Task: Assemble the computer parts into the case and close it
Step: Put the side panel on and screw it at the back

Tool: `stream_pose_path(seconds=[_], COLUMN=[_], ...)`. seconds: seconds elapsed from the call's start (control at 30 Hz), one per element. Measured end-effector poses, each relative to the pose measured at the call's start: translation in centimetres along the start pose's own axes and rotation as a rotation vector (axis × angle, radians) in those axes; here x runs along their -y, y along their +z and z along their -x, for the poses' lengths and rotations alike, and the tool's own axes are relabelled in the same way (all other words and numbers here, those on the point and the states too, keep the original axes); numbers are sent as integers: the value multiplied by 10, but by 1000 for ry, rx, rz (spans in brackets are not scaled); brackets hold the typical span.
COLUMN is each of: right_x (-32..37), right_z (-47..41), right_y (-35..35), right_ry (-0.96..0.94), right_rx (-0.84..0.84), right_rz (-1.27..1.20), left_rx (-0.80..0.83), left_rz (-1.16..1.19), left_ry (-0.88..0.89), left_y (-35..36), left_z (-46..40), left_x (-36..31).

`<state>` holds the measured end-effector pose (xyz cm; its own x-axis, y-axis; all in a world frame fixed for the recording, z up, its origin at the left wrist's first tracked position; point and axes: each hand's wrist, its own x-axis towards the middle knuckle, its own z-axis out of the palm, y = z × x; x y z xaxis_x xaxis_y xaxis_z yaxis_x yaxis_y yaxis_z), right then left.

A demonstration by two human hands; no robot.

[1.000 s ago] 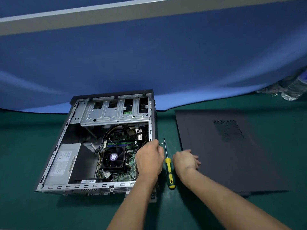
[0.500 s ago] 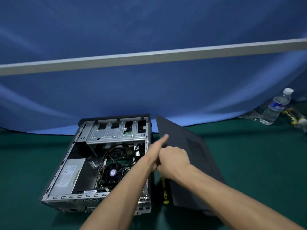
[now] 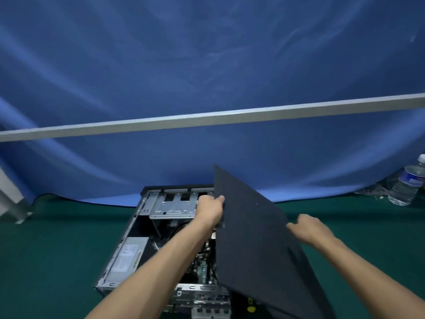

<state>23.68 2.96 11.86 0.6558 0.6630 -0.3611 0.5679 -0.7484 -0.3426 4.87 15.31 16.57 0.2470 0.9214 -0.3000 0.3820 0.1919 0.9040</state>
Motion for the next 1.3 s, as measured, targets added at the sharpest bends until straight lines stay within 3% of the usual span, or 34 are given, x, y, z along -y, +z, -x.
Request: stream_pose_path(seconds=[0.17, 0.37, 0.57, 0.67, 0.8, 1.3], right_x=[29, 85, 155, 181, 198, 190], right_z=[-6, -10, 7, 13, 22, -1], right_y=[9, 17, 51, 72, 95, 125], right_ry=[104, 53, 96, 95, 108, 210], right_rx=[46, -17, -166, -199, -204, -57], right_rz=[-221, -436, -316, -282, -225, 4], left_rx=[-22, 8, -153, -143, -105, -71], left_rz=[119, 155, -236, -516, -699, -1131], left_ry=[-15, -34, -21, -15, -51, 52], left_y=[-91, -177, -247, -269, -277, -249], left_z=[4, -18, -77, -103, -120, -147], left_x=[-30, -18, 55, 104, 147, 161])
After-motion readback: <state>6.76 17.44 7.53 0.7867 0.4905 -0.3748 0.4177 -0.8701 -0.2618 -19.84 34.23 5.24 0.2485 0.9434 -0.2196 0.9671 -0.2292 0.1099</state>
